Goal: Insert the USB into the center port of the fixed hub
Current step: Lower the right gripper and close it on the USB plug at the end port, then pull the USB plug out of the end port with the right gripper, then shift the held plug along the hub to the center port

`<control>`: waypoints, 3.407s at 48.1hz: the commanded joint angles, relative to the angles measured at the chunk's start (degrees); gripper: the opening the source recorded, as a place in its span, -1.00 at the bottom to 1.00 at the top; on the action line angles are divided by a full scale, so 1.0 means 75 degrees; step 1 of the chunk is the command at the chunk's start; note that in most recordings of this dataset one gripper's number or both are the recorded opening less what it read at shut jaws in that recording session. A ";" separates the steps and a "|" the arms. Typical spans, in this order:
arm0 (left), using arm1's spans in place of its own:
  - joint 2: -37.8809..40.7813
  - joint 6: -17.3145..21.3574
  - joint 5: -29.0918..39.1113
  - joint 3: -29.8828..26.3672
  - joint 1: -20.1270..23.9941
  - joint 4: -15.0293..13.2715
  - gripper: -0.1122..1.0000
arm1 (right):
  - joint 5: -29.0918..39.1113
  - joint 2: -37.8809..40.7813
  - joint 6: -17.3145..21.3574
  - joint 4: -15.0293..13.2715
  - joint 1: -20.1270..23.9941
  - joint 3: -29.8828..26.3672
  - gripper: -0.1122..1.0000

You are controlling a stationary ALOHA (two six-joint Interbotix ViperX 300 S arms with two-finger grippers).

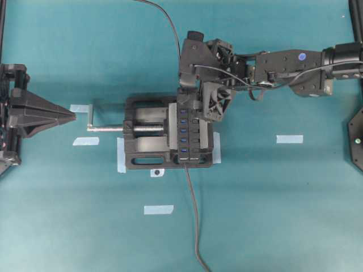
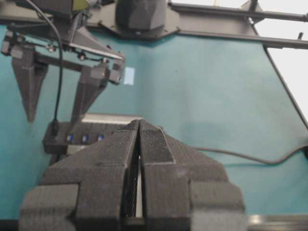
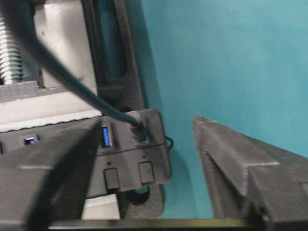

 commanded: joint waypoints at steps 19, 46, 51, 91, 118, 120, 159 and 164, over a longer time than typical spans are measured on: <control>0.0035 -0.0012 -0.0035 -0.0129 0.0012 0.0012 -0.80 | -0.0023 -0.0176 0.0035 0.0000 0.0234 -0.0129 -0.38; 0.0035 -0.0012 -0.0035 -0.0141 0.0012 0.0012 -0.80 | -0.0023 -0.0293 0.0059 0.0000 0.0246 -0.0164 -0.61; 0.0047 -0.0012 -0.0035 -0.0141 0.0000 0.0012 -0.80 | -0.0023 -0.0293 0.0059 0.0000 0.0246 -0.0164 -0.61; 0.0035 -0.0023 -0.0035 -0.0164 0.0012 0.0012 -0.80 | 0.0762 -0.1406 0.0117 0.0469 0.0551 -0.0164 -0.64; 0.0047 -0.0117 -0.0023 -0.0117 0.0012 0.0012 -0.80 | 0.0785 -0.1547 0.0105 0.0574 0.0703 -0.0152 -0.64; 0.0035 -0.0141 -0.0023 -0.0117 0.0012 0.0012 -0.80 | 0.0785 -0.1547 0.0117 0.0574 0.0727 -0.0152 -0.64; 0.0035 -0.0199 -0.0023 -0.0117 0.0000 0.0012 -0.80 | 0.0246 -0.1008 0.0105 0.0902 0.1090 0.0117 -0.64; 0.0035 -0.0199 -0.0035 -0.0117 0.0012 0.0012 -0.80 | 0.0234 -0.0973 0.0105 0.0902 0.1090 0.0129 -0.64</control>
